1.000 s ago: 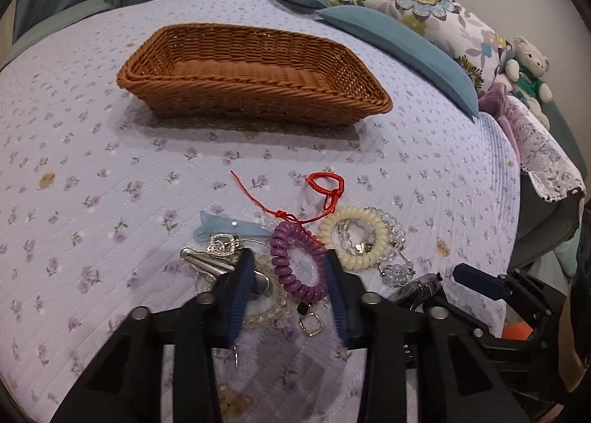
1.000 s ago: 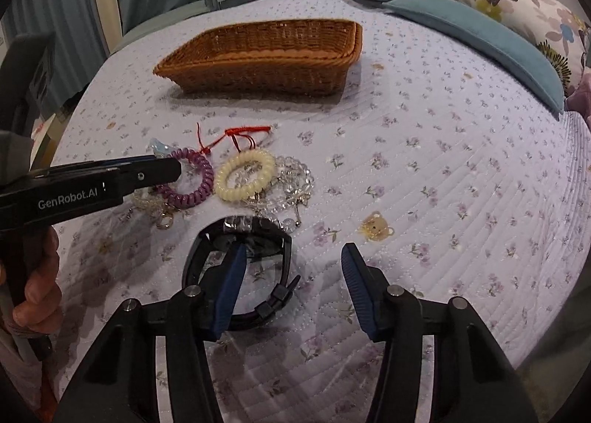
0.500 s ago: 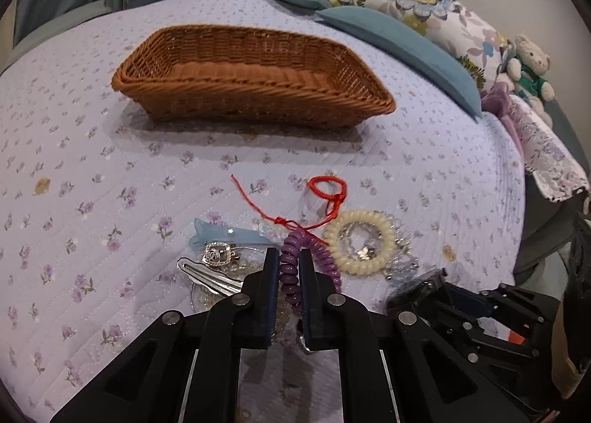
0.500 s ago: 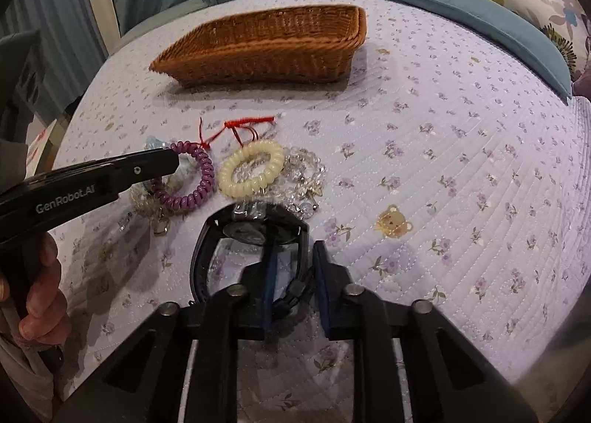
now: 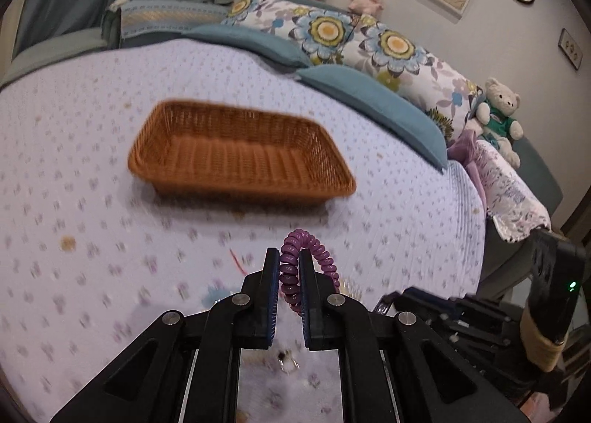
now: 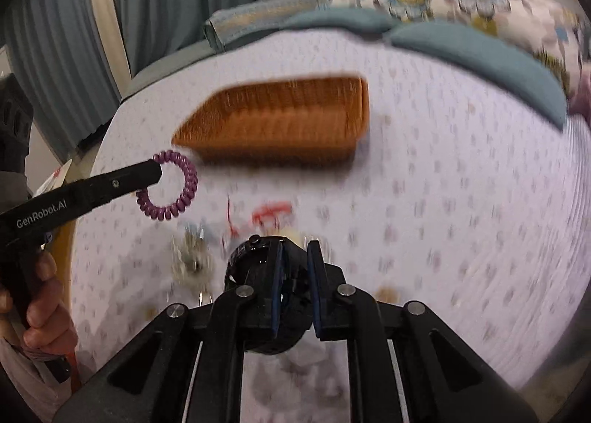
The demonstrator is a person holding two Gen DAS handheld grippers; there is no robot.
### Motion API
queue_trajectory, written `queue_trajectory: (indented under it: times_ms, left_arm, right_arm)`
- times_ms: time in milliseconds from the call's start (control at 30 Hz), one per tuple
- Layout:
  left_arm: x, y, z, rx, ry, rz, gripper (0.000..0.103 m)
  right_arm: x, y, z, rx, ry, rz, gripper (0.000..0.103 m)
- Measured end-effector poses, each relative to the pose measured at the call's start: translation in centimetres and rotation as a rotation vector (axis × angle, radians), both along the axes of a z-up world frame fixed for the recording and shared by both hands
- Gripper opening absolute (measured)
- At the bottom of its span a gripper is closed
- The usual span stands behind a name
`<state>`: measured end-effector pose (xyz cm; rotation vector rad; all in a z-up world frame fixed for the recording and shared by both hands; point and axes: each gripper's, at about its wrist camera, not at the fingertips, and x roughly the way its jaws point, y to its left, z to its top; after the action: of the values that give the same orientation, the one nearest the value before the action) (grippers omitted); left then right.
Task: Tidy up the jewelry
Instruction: 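Carry the watch and purple coil tie into the basket and open both tools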
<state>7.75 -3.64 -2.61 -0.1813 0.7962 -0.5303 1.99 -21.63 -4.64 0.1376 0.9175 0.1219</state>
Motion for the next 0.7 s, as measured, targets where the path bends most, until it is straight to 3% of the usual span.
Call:
queue_trajectory:
  times_ms: [33,67,233,333,400,433,467,700]
  left_arm:
    - [0.6,0.1,0.6,0.002,-0.008,0.002,0.010]
    - [1.5,0.3,1.3,0.010,-0.021,0.011,0.010]
    - [5.0,1.5,2.6,-0.005,-0.039,0.044,0.010]
    - [7.0,2.2,2.4,-0.016,-0.028,0.070,0.010]
    - [7.4,2.9,1.8,-0.035,-0.016,0.079,0.010]
    - [7.3,3.0,1.5,-0.040,-0.011,0.080,0.010]
    - [7.3,3.1,1.1,-0.038,-0.006,0.083,0.010]
    - [6.7,3.2,0.3,-0.026,-0.008,0.075,0.010]
  right_arm:
    - [0.6,0.1,0.4,-0.006,-0.003,0.007,0.012]
    - [1.4,0.2,0.8,0.005,-0.010,0.021,0.001]
    - [4.7,0.4,2.5,-0.010,-0.054,0.036,0.001]
    - [6.2,0.7,2.1,-0.008,0.000,0.097,0.002]
    - [5.8,0.7,0.4,-0.019,0.044,0.110,0.019]
    - [5.7,0.5,-0.8,-0.026,0.069,0.104,0.045]
    - [5.5,0.1,-1.7,-0.023,0.081,0.085,0.055]
    - [7.4,-3.1,-3.7,0.068,0.159,0.018,0.056]
